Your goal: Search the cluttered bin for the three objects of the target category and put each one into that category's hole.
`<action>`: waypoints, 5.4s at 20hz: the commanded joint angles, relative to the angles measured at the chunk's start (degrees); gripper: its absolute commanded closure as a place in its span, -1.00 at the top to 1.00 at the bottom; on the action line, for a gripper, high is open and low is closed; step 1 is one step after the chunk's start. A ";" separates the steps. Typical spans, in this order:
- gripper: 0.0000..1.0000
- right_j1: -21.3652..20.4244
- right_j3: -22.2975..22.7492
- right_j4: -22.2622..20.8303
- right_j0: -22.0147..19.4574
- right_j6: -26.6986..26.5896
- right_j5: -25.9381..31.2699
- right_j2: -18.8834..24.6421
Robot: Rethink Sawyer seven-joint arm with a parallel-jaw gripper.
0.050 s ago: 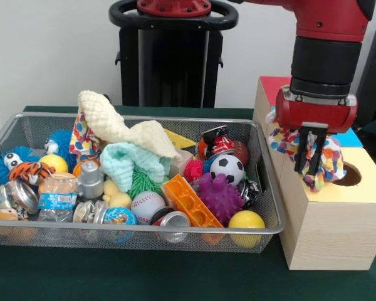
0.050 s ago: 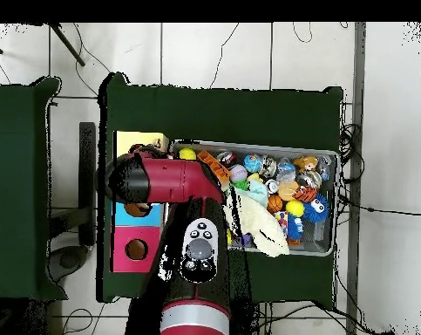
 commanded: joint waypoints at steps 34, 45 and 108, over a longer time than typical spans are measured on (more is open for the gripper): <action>-1.00 15.07 -7.00 3.89 4.18 9.97 -3.13 4.39; -1.00 14.73 -6.66 3.89 3.58 9.23 -2.69 4.39; 1.00 2.61 -1.88 2.20 6.02 7.62 7.88 -2.09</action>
